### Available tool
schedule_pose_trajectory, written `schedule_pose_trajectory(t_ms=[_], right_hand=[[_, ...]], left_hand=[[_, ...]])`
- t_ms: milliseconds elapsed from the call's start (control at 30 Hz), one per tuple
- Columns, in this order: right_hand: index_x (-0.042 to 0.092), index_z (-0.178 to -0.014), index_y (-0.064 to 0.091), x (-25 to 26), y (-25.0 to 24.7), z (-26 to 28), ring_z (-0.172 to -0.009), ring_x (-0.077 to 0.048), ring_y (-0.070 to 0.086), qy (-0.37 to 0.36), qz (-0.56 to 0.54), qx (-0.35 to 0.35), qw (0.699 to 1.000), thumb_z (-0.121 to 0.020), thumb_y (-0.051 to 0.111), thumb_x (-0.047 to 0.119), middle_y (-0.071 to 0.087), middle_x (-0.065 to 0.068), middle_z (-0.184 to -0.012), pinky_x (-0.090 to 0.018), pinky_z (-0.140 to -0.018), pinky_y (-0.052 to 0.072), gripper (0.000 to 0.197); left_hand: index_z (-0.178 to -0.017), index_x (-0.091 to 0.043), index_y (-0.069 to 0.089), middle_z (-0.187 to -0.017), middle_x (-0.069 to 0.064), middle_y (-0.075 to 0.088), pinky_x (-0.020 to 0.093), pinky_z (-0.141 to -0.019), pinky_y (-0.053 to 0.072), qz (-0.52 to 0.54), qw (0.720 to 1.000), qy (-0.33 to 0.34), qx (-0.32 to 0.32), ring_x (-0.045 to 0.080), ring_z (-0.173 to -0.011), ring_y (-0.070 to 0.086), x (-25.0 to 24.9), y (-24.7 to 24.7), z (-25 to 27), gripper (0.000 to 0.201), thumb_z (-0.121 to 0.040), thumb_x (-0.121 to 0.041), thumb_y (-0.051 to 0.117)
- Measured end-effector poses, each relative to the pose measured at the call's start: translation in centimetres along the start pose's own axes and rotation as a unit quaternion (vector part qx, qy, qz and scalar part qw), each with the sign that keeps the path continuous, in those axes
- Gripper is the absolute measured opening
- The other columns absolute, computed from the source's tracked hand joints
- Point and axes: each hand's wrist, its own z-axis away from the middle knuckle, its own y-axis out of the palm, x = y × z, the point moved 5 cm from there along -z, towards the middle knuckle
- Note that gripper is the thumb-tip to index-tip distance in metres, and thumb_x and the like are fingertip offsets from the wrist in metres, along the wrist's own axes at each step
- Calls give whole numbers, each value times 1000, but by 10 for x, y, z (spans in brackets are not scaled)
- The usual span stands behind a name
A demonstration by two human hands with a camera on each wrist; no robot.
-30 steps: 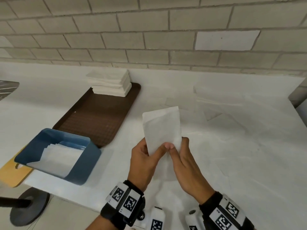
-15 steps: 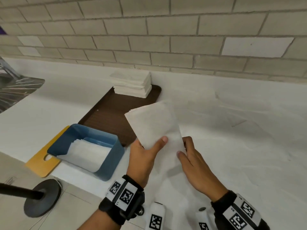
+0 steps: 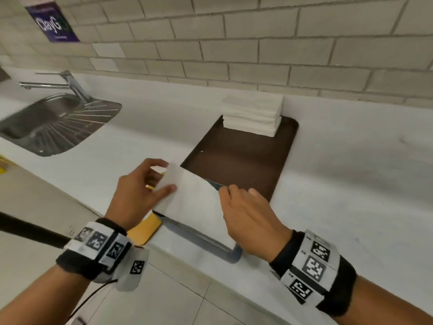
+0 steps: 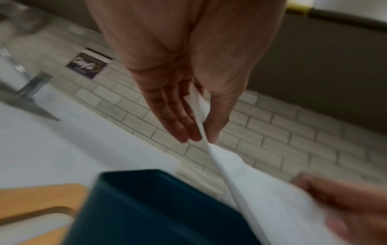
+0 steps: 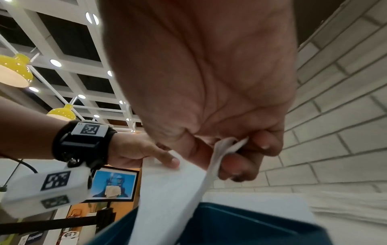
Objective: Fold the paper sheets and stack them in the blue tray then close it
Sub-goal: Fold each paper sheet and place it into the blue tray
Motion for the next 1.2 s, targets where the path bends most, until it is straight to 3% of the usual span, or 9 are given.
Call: schedule_pose_trajectory(t_ms=[67,233,400,600,767,867,1033,1133,1200], right_hand=[[14,-71,57,8,13,-2,-48,-14,25,-15,22,46,999,-55,76,7,54,-3,-57,-28,-55,24,26],[7,-116,50,9,38,-11,-76,-25,50,-8,87,187,979,-93,47,11,62,-9,-104,-34,-76,26,23],[4,-123,50,10,52,-18,-98,-26,61,-7,117,242,963,-96,50,13,63,-11,-112,-35,-84,33,29],[8,-125,53,14,23,-13,-101,-27,57,-10,46,186,981,-95,52,12,55,-14,-120,-34,-74,37,31],[35,-112,59,-51,-57,26,-84,-7,58,64,-217,-35,973,-98,49,25,58,14,-102,-23,-69,50,20],[36,-111,56,-153,-62,81,-94,-5,58,215,-186,-48,958,-96,52,27,57,15,-103,-25,-74,49,17],[25,-139,39,-276,-26,178,-126,-23,35,368,50,255,893,-92,57,35,37,-3,-135,-35,-90,47,52],[28,-144,31,-290,-18,199,-122,-23,39,362,27,285,887,-87,64,28,33,-3,-137,-31,-79,45,65],[28,-140,35,-293,-13,203,-113,-20,45,350,8,274,896,-86,65,19,37,-2,-132,-29,-74,43,63]], left_hand=[[-120,-39,55,-88,-13,66,15,-63,52,-76,995,40,59,4,-76,64,8,13,0,46,-84,-27,81],[-137,-36,36,-115,-4,65,39,-79,60,-253,944,169,131,18,-95,63,3,42,-5,61,-89,-31,74],[-107,-23,60,-99,0,66,28,-61,56,-368,874,296,117,20,-80,63,-16,52,-7,49,-69,-31,89],[-95,-30,75,-91,-15,72,20,-79,48,-331,813,66,474,4,-82,59,12,92,-8,16,-91,-43,66],[-85,-49,74,-86,-30,73,7,-84,46,-335,756,39,561,-9,-86,64,21,113,-12,9,-86,-41,73],[-87,-48,76,-89,-31,74,6,-85,49,-330,759,27,561,-13,-87,66,25,115,-14,10,-85,-39,75],[-84,-58,74,-90,-33,73,15,-91,51,-355,767,26,534,-12,-90,66,22,92,-22,13,-78,-61,64],[-74,-61,72,-92,-31,74,15,-81,52,-343,825,97,438,-13,-84,66,19,67,-37,40,-63,-93,51],[-66,-60,72,-80,-27,75,18,-72,52,-294,882,100,354,-12,-73,66,-22,53,-37,19,-69,-77,63]])
